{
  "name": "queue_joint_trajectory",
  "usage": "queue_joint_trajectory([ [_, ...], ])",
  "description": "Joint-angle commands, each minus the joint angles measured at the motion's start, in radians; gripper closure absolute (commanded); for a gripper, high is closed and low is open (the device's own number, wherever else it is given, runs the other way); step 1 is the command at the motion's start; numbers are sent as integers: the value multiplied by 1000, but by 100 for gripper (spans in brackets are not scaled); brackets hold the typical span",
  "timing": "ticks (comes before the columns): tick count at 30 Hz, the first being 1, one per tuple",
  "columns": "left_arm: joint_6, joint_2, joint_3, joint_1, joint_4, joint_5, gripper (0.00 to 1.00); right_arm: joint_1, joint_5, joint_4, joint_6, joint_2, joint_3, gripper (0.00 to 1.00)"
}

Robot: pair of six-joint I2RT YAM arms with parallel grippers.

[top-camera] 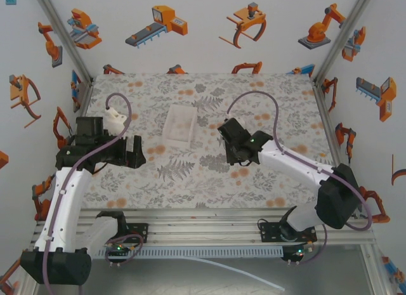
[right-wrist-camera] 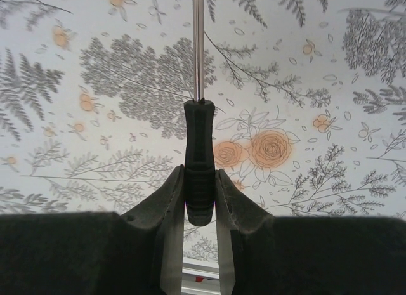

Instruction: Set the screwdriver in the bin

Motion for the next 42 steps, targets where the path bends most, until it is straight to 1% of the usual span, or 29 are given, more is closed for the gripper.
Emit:
queue_joint_trajectory([
  [1,-8,6,24,-7,34,-10,3,45,52,-77,-50,7,123,83],
  [4,-7,6,17,-7,34,-18,3,74,52,-90,-60,53,214,82],
  [9,-19,-13,13,-9,37,-28,3,111,29,-48,-54,141,325,82],
  [18,-30,-28,11,-9,40,-78,3,156,5,-1,-30,376,534,82],
  [27,-38,-43,4,-7,51,-82,3,163,-7,2,-8,561,708,82],
  [33,-55,-56,3,-6,60,-68,3,163,17,-17,1,667,817,82],
  [35,-58,-64,3,-4,60,-58,3,162,42,-39,7,703,858,82],
  [42,-60,-91,-8,-1,58,-48,3,163,69,-54,34,797,946,82],
])
